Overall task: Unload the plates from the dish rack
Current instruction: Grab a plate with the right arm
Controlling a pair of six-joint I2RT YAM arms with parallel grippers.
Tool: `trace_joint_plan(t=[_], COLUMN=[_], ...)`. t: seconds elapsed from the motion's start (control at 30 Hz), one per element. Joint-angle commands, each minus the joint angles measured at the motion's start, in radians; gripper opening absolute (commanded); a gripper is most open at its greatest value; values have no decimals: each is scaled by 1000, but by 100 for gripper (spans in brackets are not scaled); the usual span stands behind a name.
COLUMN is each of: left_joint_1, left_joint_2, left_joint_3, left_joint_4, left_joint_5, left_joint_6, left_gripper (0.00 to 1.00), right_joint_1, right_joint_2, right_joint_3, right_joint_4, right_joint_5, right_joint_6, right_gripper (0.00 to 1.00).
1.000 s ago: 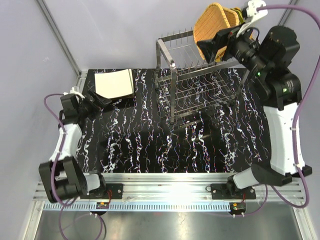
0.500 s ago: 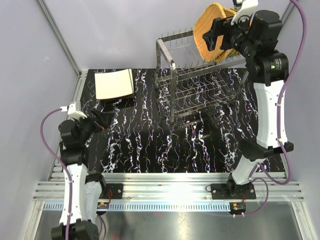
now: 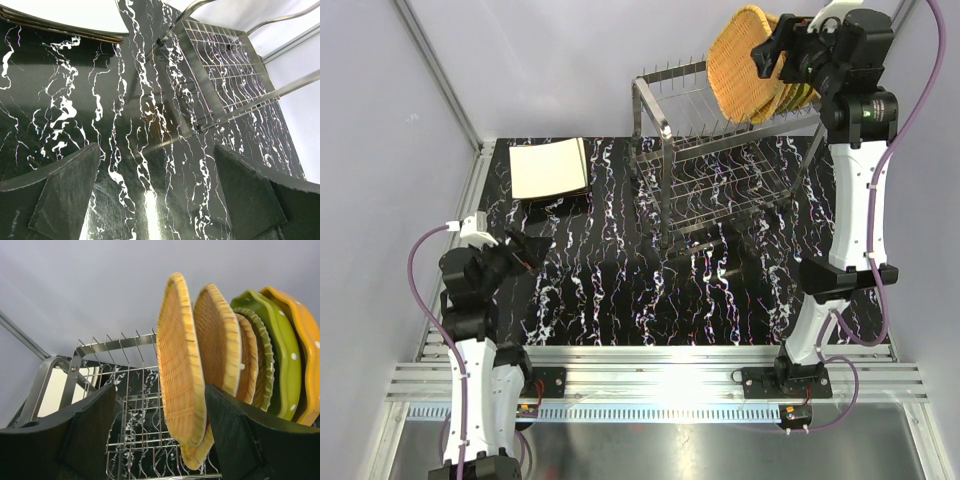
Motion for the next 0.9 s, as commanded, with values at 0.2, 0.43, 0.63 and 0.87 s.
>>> trace_joint_plan(t=[0.2,0.43,0.63,0.87], left_joint_1=[-2,-2,-2,-2], left_joint_2=[-23,-24,-21,-16], left_joint_3=[0,2,19,36], left_joint_4=[-19,-21,-38,-39], left_joint_5=[25,25,22,18], left_joint_6=[23,23,18,9], left_gripper=[99,99,99,99], right_joint_1=[-106,-106,-104,-87], right_joint_2=[32,49,64,62], right_joint_3=[47,41,30,-24], right_joint_4=[88,59,45,47], right_joint_5=[-194,-107,-13,30], right_joint_6=[287,208,70,-50], right_gripper=[75,74,72,67])
